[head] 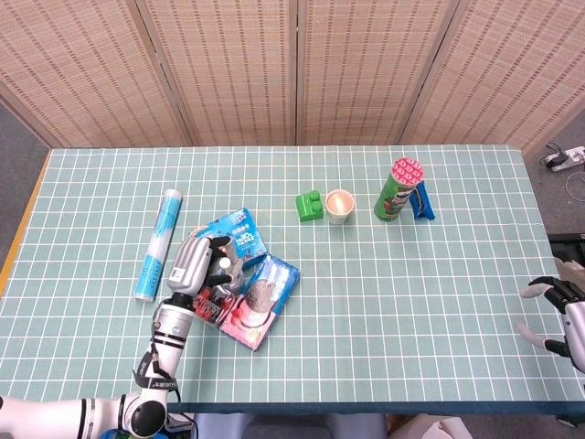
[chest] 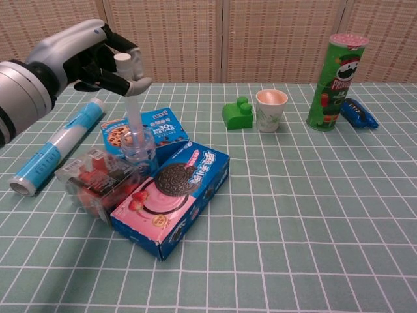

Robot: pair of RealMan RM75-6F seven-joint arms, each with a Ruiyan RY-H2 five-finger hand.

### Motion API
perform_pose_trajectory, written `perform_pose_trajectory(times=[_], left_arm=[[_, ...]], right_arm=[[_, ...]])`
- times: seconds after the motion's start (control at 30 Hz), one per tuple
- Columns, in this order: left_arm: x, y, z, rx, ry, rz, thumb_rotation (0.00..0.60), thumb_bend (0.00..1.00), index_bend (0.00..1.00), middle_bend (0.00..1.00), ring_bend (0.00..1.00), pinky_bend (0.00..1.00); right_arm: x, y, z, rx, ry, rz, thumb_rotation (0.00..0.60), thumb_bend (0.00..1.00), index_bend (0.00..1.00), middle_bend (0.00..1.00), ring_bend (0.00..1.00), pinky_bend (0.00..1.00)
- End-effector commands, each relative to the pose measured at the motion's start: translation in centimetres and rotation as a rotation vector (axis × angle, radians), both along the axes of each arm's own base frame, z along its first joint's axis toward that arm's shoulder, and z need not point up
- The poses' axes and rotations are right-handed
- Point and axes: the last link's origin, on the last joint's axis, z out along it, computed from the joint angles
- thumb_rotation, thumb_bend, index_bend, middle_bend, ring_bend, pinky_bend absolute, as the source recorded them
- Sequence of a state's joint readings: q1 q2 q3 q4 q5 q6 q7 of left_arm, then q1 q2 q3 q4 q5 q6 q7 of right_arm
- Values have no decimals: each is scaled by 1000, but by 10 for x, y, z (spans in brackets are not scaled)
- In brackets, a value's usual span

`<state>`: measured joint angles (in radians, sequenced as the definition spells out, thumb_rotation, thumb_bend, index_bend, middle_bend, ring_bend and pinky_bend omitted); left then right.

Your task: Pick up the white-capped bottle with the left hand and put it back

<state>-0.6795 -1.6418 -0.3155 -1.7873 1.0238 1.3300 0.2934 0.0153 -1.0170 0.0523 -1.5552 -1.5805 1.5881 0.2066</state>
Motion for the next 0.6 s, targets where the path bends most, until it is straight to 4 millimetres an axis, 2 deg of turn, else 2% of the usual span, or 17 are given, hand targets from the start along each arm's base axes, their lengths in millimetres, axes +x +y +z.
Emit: perform_pose_trajectory(times=[0.03,0.6], left_arm=[[-1,0,-3,-2,3,0,600,395,839,1000,947,1000],[-7,-2,-18,-15,7,5,600,394,816,1000,943,1000]], right_arm=[[0,0,0,0,0,0,600,99,437,372,345,585],[0,1,1,0,-3,2,600,99,437,372,345,585]])
